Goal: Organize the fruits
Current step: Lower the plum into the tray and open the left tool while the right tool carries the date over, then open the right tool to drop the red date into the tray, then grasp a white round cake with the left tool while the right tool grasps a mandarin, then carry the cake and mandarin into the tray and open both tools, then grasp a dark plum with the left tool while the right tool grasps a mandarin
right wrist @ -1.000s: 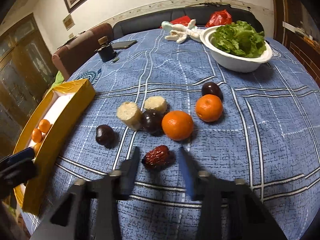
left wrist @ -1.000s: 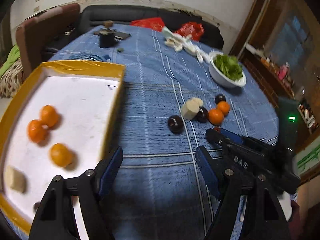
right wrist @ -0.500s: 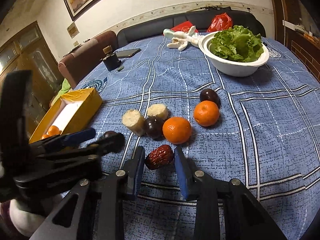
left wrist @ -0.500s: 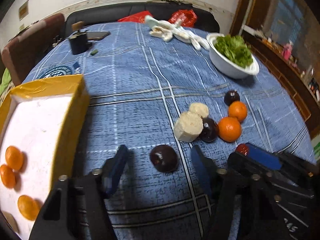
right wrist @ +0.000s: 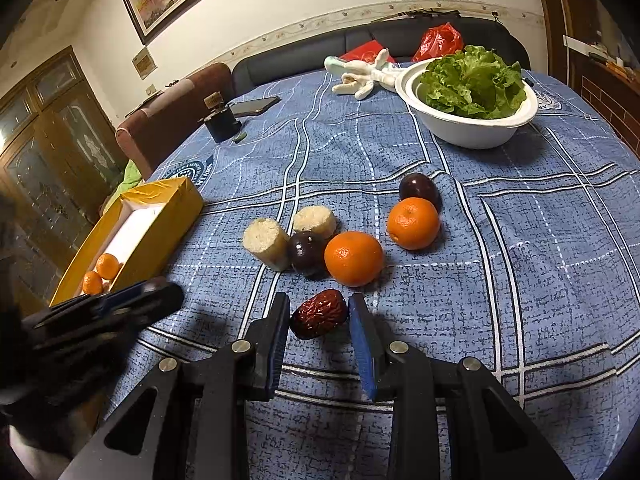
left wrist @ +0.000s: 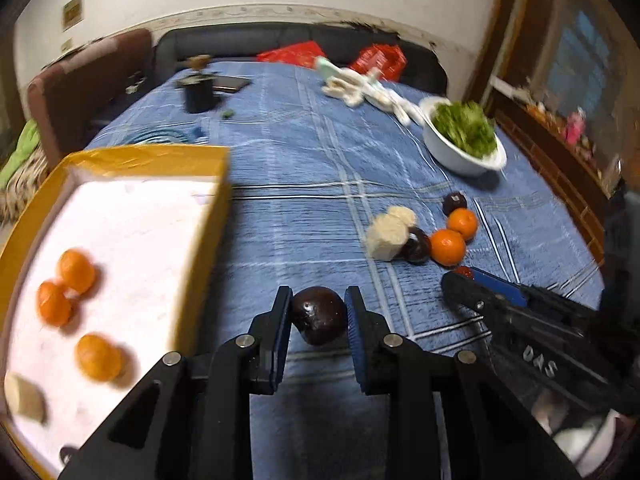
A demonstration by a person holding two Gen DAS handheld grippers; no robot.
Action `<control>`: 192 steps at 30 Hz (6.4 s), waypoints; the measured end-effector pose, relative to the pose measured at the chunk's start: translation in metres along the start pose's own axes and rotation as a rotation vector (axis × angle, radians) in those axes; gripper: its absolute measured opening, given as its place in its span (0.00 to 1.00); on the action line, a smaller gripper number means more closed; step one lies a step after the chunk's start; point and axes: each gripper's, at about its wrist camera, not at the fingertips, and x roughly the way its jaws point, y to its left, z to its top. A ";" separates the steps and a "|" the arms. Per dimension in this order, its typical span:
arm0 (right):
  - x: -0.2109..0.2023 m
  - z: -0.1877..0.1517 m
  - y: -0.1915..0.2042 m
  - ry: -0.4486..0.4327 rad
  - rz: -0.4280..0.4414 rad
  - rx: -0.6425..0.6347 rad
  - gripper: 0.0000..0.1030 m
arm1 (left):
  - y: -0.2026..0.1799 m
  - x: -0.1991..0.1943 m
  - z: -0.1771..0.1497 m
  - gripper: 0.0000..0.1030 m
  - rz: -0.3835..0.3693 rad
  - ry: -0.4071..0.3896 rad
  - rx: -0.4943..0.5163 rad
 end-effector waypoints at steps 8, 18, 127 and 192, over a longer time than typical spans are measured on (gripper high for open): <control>-0.004 -0.003 0.000 -0.029 -0.001 0.006 0.32 | 0.096 -0.069 -0.011 0.25 0.079 -0.120 -0.227; -0.026 0.003 0.096 -0.001 0.186 -0.102 0.33 | 0.185 -0.095 -0.036 0.25 0.216 -0.149 -0.408; -0.045 0.042 0.052 -0.024 0.367 0.020 0.36 | 0.160 -0.131 -0.019 0.30 0.237 -0.195 -0.293; 0.030 0.053 -0.046 0.051 -0.103 0.012 0.49 | -0.022 -0.015 0.034 0.64 -0.098 0.043 -0.005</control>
